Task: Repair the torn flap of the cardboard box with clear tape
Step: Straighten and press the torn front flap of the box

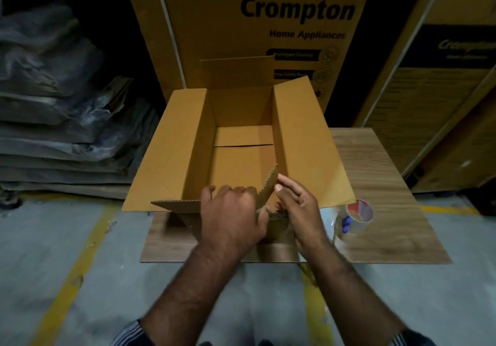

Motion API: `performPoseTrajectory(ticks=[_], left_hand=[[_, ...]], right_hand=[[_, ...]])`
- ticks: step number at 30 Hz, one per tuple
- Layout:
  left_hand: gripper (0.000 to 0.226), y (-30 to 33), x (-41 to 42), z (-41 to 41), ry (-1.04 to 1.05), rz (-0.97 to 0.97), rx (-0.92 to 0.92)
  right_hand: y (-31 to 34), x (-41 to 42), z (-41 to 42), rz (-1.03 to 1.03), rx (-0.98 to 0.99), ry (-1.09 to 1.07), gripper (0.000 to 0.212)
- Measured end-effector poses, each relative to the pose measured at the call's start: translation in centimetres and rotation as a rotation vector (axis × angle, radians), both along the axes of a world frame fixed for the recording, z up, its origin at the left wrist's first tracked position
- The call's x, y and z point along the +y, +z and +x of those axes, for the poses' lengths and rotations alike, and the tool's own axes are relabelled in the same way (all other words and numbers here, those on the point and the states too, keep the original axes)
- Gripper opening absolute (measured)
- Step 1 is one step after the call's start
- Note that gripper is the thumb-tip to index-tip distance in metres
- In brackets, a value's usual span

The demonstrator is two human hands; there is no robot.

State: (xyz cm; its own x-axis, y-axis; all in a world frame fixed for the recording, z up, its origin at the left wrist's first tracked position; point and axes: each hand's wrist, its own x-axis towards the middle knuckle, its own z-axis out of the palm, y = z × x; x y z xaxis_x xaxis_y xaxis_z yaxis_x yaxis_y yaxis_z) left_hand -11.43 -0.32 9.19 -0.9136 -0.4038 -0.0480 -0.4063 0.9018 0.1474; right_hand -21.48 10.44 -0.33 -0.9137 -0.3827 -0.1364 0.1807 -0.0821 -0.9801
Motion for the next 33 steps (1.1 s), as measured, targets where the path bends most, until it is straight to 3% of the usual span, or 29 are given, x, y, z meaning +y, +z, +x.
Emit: performPoseTrajectory(ticks=[5,13,19,22,24,27,30,33], left_hand=[[0.028,0.0,0.0,-0.8,-0.016,0.065,-0.154],[0.022,-1.0,0.7,0.1,-0.081,0.02,-0.066],[0.024,-1.3,1.4,-0.4,-0.018,0.105,-0.074],[0.033,-0.7,0.8,-1.2,-0.027,0.119,-0.126],[0.04,-0.5,0.5,-1.6,-0.061,0.13,-0.181],[0.03,-0.8,0.3,-1.7,-0.073,0.161,-0.248],[0.029,-0.8,0.1,-1.4,-0.043,0.152,-0.214],[0.027,-1.0,0.3,-1.0,-0.016,0.114,-0.171]], right_hand=[[0.6,-1.2,-0.2,0.072,0.067,0.202,0.029],[1.4,-2.3,-1.4,0.213,0.112,0.548,0.035],[0.5,-1.7,-0.2,0.237,0.25,0.339,0.04],[-0.6,-0.6,1.1,0.209,0.221,0.244,0.045],[-1.3,0.1,1.6,0.184,0.195,0.255,0.047],[-1.0,0.0,1.5,0.175,0.171,0.317,0.043],[-0.2,-0.5,0.7,0.242,0.175,0.352,0.03],[0.4,-0.5,-0.3,0.323,0.203,0.392,0.034]])
